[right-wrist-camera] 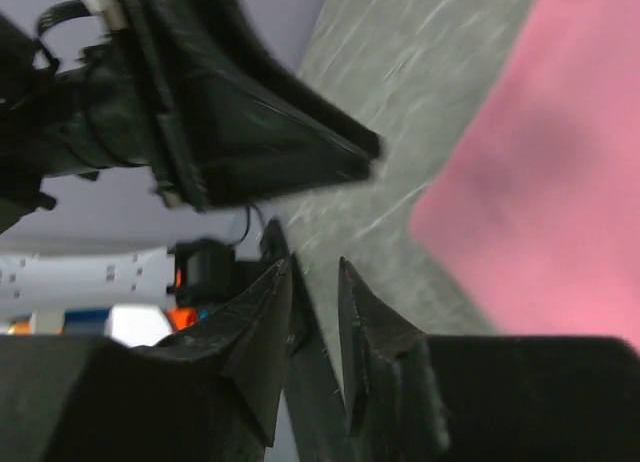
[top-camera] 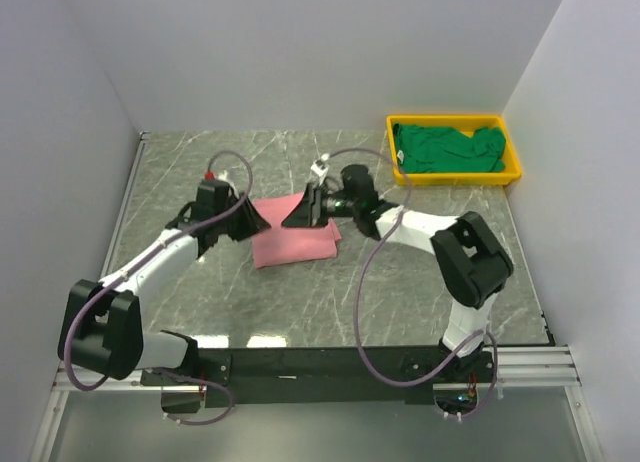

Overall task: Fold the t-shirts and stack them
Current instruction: Fold the tshirt, then neatly place the folded tshirt to the corner

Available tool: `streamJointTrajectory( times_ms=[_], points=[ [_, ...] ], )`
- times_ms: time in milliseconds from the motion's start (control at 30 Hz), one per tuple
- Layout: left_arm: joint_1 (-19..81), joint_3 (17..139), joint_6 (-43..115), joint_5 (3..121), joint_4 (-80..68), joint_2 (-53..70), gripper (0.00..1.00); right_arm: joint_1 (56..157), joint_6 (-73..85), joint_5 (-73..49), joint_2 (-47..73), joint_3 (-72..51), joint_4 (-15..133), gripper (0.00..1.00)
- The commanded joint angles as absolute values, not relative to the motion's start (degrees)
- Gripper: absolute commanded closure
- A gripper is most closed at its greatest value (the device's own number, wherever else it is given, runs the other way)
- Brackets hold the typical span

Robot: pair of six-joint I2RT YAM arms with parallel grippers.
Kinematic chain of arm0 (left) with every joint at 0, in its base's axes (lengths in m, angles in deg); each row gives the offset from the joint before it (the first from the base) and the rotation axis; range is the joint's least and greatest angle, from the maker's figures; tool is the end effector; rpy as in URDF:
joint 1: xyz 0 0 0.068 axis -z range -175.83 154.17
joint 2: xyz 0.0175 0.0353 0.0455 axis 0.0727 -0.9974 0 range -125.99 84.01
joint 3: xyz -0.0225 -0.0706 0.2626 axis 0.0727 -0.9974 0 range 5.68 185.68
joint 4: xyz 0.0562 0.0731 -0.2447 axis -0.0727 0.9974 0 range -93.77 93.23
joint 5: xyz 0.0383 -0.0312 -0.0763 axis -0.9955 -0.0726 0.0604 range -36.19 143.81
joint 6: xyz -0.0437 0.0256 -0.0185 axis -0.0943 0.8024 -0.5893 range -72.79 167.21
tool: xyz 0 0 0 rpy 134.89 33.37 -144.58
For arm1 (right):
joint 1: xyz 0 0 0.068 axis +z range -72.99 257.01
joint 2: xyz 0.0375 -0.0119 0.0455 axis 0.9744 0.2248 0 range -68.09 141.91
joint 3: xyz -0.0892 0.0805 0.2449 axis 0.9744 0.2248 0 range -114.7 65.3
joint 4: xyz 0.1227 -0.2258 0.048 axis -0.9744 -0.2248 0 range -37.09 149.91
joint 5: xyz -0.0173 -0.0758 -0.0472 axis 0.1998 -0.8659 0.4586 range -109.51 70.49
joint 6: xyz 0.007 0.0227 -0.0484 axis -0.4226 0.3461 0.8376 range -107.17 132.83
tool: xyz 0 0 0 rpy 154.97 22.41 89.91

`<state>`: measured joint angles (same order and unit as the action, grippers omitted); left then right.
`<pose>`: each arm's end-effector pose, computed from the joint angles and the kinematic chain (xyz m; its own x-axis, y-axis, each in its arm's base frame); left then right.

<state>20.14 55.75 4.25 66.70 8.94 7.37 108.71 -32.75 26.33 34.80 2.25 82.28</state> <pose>0.2758 -0.0871 0.2457 -0.7414 -0.4787 -0.4703 -0.0969 0.7699 -0.6308 0.3267 0.2318 0.2303 -0.8561 0.0560 -0.5138 -0.4813 0.2759 0.8320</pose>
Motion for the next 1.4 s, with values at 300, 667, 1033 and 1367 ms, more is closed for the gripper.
streamJointTrajectory(
  times_ms=[300,667,1033,1367],
  points=[
    [22.37,38.12,-3.41,64.54,2.64,0.08,0.89,113.58,-42.89,27.60,53.72,9.83,100.87,0.78],
    [21.13,38.20,-1.93,59.53,12.04,11.40,0.93,106.37,-34.56,26.99,39.68,17.75,93.00,0.78],
    [15.87,46.54,2.98,57.86,23.19,20.19,0.74,100.47,-31.83,27.16,46.08,19.77,92.01,0.78],
    [9.79,58.59,11.95,45.74,30.42,27.14,0.48,100.47,-15.66,8.31,29.22,15.47,63.30,0.64]
  ],
)
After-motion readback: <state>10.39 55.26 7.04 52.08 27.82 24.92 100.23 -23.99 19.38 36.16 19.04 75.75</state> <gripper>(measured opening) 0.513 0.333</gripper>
